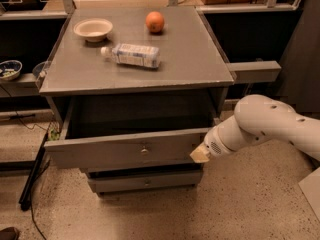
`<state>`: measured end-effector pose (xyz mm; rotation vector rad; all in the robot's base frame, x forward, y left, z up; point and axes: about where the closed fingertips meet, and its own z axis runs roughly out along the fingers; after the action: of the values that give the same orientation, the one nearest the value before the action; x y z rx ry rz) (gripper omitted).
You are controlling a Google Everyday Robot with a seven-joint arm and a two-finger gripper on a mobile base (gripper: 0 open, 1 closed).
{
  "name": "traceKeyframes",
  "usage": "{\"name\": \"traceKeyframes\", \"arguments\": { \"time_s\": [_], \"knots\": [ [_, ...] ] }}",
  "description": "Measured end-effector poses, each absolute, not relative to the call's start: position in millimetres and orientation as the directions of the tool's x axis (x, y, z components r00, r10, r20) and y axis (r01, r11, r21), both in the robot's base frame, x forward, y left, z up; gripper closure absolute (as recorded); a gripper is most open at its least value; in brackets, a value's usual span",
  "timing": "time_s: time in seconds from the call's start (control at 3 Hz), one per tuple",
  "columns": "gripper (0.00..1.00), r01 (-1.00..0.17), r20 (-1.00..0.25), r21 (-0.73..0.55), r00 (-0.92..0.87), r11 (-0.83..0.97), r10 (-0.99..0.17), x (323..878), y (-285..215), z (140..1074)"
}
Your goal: Close top drawer
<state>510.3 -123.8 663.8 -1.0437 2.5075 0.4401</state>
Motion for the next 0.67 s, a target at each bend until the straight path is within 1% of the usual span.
{"name": "traceKeyframes", "arguments": {
  "time_s": [0.33,0.67],
  "knots": [
    [1.0,-0.717,-0.473,0.131,-0.653,0.685,-0.592,521.1,-119.6,665.3],
    [1.0,-0.725,-0.495,0.13,-0.638,0.676,-0.589,545.2,-108.4,670.1]
  ]
}}
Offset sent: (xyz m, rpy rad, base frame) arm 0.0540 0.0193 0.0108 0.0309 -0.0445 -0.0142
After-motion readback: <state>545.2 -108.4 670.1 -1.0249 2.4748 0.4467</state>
